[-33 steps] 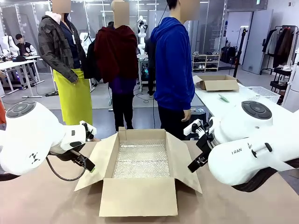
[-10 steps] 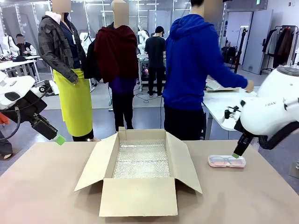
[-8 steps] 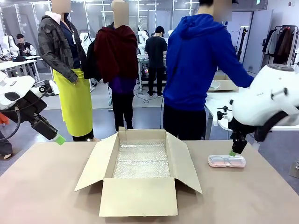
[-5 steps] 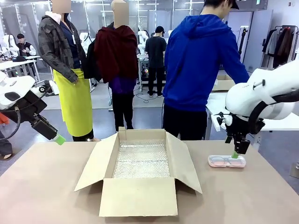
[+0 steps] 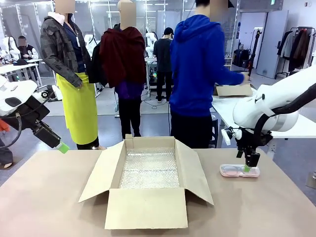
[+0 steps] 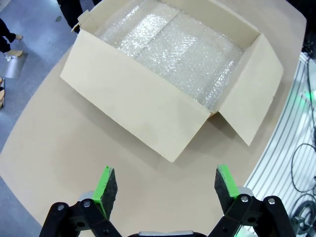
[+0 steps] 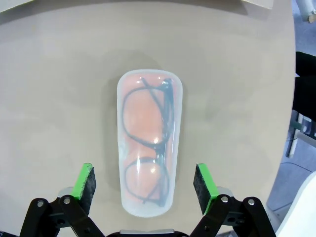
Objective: Pack the glasses set securely to prepare it for shipping.
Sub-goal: Place the Glasses case inside the Package Box.
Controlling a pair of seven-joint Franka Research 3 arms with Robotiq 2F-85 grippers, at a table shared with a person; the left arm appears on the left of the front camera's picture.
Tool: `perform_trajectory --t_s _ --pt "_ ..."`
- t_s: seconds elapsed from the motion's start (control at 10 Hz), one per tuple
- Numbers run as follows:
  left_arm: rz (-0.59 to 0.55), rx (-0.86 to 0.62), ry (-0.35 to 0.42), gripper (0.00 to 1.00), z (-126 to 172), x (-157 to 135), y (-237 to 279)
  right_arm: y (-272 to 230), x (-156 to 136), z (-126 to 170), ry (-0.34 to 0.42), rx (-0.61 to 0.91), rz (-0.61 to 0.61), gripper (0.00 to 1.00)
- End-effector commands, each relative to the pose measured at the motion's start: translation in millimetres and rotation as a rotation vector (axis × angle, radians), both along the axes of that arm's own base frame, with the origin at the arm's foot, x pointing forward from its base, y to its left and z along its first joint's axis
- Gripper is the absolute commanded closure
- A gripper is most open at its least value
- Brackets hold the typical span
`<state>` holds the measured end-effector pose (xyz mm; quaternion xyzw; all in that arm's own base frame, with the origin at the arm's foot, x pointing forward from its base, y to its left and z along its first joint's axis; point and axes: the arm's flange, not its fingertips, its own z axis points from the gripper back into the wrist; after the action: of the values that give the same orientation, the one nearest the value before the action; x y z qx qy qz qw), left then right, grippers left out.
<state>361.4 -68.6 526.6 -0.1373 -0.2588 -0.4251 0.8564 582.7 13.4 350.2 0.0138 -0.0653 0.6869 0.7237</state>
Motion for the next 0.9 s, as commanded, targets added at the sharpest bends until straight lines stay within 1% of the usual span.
perform_trajectory --t_s 0.0,0.1,0.4,0.6,0.8 --pt "-0.024 -0.015 -0.003 0.00 0.9 0.4 2.3 5.4 12.6 -16.7 0.027 -0.003 -0.023 0.00" --pt "-0.024 -0.015 -0.003 0.00 0.9 0.4 2.3 8.6 15.4 -24.4 0.043 -0.005 -0.017 0.00" --pt "-0.024 -0.015 -0.003 0.00 0.9 0.4 2.3 11.4 15.8 -32.8 0.061 -0.002 -0.019 0.00" --pt "-0.024 -0.015 -0.003 0.00 0.9 0.4 2.3 13.0 14.4 -39.5 0.074 0.000 -0.016 0.16" --pt "-0.024 -0.015 -0.003 0.00 0.9 0.4 2.3 12.4 14.2 -46.8 0.086 0.007 -0.028 0.35"
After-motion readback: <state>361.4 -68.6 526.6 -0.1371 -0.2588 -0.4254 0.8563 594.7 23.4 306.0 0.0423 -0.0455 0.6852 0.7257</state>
